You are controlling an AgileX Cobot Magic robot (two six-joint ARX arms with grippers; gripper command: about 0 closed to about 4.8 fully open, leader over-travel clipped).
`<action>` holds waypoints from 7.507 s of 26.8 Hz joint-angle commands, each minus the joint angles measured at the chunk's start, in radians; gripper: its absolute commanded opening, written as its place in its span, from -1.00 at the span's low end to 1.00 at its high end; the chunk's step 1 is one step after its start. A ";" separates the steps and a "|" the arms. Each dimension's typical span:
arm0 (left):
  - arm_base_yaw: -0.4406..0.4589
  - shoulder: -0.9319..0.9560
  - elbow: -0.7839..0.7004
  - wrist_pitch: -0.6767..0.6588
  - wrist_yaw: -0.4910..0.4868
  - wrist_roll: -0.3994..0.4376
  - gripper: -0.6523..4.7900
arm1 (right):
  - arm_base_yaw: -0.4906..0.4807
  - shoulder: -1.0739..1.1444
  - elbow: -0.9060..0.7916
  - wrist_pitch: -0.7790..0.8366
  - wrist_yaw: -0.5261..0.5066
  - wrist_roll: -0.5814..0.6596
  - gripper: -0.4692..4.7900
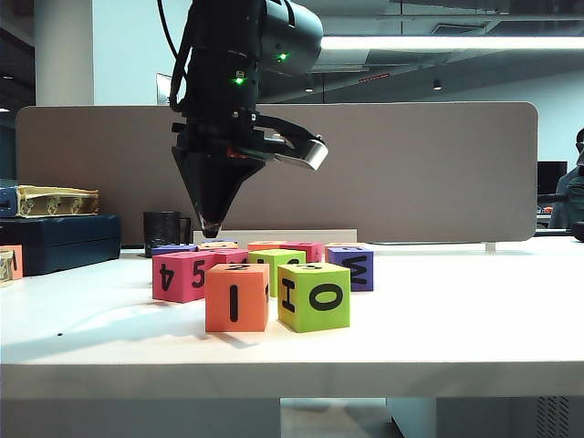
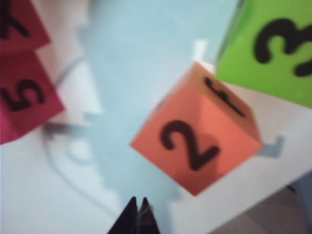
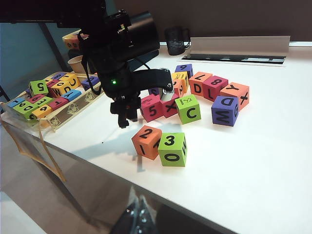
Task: Select the appropriate blocks from the scattered letter blocks on the table and arrange them in a row to spell out "23".
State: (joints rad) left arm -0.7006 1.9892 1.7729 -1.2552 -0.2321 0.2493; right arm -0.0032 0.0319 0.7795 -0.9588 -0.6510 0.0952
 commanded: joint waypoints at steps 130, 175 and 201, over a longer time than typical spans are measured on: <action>0.227 0.040 -0.032 -0.138 0.203 -0.133 -0.78 | -0.001 0.002 0.001 0.013 0.005 -0.003 -0.82; -0.210 -1.112 -0.678 0.192 -0.012 -0.419 -0.78 | 0.000 0.002 -0.032 -0.188 -0.145 0.010 -0.83; -0.359 -1.305 -0.918 0.367 -0.156 -0.486 -0.78 | -0.001 0.001 -0.033 -0.189 -0.144 0.009 -0.82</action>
State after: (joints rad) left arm -1.0576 0.6842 0.8524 -0.9001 -0.3832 -0.2371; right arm -0.0032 0.0319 0.7441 -1.1534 -0.7876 0.1047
